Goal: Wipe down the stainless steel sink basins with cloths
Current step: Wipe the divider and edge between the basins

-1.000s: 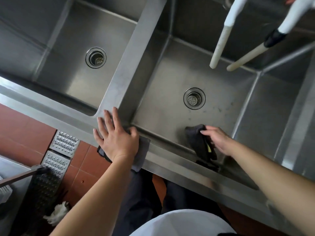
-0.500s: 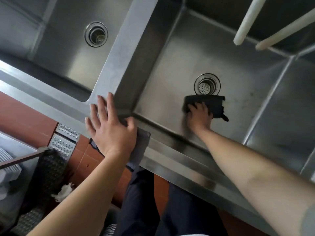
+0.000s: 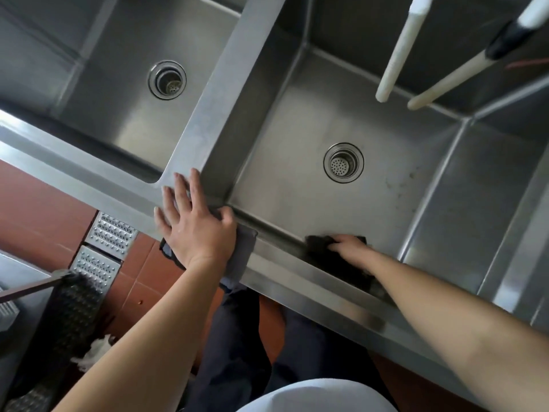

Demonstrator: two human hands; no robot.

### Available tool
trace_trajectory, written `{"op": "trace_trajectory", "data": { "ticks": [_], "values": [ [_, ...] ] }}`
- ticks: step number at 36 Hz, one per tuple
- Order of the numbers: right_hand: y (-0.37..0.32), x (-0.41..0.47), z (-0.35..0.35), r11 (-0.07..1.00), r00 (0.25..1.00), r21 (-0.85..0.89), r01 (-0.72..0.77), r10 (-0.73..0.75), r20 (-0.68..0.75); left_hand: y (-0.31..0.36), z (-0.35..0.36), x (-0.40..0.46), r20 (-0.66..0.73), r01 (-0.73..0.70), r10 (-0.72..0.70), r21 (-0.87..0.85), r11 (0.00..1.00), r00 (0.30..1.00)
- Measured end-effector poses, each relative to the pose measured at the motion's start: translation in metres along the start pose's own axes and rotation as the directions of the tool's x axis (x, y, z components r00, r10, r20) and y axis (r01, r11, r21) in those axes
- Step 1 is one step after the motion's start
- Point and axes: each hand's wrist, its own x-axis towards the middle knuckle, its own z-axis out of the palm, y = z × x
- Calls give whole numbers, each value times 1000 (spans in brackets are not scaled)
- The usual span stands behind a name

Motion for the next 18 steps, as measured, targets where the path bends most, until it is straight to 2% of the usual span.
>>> {"op": "trace_trajectory", "data": {
  "ticks": [4,7,9,12,15,17,18],
  "values": [
    [-12,-31,-21,947,998,316,-54,43,39,1,-3,1,28,-15,16,-17,1000,999],
    [-31,-63,-31,833,997,553,7,-50,62,0,-8,2,80,-32,35,-32,999,996],
    [-47,-87,-36,760,989,645,79,-138,42,0,-14,2,138,-45,54,-68,997,989],
    [-77,-127,-40,677,972,717,165,-237,0,-4,-30,3,231,-13,71,-241,970,970],
    [-109,-164,-42,626,941,744,232,-338,-9,-11,-66,4,229,19,128,-550,835,965],
    [-129,-187,-43,603,908,757,251,-417,31,-17,-90,0,230,-55,298,-700,712,927],
    [-138,-198,-44,588,886,770,247,-460,67,-19,-102,-3,269,-58,402,-768,638,875]
  ]
}}
